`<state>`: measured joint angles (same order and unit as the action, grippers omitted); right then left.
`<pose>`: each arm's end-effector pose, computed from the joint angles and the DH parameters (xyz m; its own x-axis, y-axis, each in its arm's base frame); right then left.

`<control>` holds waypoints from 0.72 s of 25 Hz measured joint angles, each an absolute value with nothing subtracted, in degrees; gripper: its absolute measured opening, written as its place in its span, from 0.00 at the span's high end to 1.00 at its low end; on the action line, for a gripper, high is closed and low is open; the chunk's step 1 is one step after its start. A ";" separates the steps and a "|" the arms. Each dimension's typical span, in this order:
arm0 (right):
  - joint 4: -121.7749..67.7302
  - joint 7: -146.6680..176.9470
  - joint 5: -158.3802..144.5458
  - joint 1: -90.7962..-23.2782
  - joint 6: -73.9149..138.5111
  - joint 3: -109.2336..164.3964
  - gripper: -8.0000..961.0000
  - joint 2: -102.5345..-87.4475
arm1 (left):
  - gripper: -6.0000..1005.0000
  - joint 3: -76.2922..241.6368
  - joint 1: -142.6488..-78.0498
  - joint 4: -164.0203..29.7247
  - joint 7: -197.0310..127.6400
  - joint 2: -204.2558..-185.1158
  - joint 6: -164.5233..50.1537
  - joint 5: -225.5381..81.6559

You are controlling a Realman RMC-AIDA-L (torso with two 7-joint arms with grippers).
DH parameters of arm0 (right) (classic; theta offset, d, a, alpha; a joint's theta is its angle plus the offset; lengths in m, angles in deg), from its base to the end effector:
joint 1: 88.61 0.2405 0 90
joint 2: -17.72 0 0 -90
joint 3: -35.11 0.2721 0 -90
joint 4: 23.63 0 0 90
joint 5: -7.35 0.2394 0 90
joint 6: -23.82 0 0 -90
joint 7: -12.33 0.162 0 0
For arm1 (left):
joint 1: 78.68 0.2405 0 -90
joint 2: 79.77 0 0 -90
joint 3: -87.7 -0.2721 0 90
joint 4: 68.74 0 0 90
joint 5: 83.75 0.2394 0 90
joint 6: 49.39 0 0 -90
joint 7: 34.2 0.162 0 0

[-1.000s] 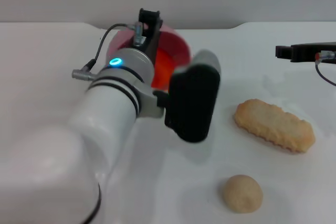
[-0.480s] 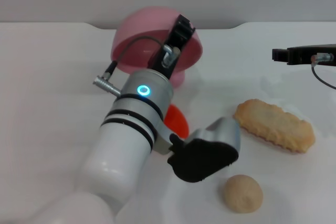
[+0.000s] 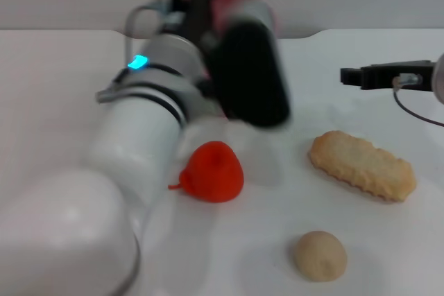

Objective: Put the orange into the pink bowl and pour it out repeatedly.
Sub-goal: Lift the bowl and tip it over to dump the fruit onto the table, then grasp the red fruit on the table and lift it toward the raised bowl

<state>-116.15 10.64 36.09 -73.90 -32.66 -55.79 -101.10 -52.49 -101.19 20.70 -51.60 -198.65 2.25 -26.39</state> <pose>0.2014 0.3968 -0.0022 0.5538 -0.6965 -0.4563 -0.7908 -0.2686 -0.5500 -0.0779 0.3563 -0.0938 0.8964 -0.1296 -0.4238 -0.4427 -0.2167 -0.8701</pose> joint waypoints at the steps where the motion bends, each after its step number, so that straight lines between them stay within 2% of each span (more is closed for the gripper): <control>1: -116.16 10.35 36.40 -73.73 -31.93 -56.75 0.38 -101.10 | 0.90 -50.19 -100.82 22.09 -52.27 -198.55 2.66 -30.02; 4: -115.99 9.17 37.80 -73.56 -30.58 -57.82 0.38 -101.09 | 0.90 -44.98 -99.89 24.79 -52.68 -198.32 3.69 -38.31; 10: -111.96 0.65 47.72 -71.11 -25.16 -61.88 0.37 -101.04 | 0.90 -18.88 -99.02 28.52 -42.46 -197.77 12.37 -74.63; 16: -100.46 -1.78 53.01 -62.07 -21.93 -68.53 0.37 -101.32 | 0.89 -4.23 -96.02 27.76 -32.01 -197.72 13.56 -92.21; 18: -93.31 -1.72 56.72 -57.23 -18.84 -72.30 0.32 -101.38 | 0.89 -1.45 -95.77 27.33 -31.11 -197.72 14.29 -94.24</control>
